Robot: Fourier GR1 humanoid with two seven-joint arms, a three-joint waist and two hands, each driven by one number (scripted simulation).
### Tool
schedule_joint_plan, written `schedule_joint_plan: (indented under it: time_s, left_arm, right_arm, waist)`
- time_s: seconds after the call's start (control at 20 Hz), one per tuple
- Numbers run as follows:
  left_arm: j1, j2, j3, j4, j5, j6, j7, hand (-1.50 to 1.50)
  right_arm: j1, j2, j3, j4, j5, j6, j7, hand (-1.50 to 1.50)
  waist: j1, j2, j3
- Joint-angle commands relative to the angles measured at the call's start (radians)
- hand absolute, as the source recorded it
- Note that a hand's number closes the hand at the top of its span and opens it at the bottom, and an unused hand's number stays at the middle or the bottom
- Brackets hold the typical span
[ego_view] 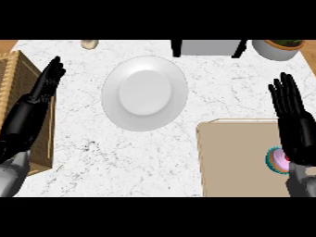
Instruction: Pick the cupcake from the tray and place it in the plate
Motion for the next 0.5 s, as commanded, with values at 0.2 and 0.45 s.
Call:
schedule_joint_plan:
  time_s: [0.2, 0.45]
  left_arm:
    - [0.137, -0.056, 0.035, 0.149, 0.044, 0.025, 0.028, 0.0]
    - [0.235, -0.096, 0.037, 0.166, 0.09, 0.014, 0.042, 0.0]
  right_arm:
    - [-0.05, -0.049, 0.182, -0.068, -0.09, 0.229, 0.253, 1.5]
    - [0.1, -0.097, 0.115, -0.122, 0.136, 0.048, 0.069, -1.5]
  waist:
    - [0.013, 0.057, 0.001]
    - [-0.026, 0.046, 0.005]
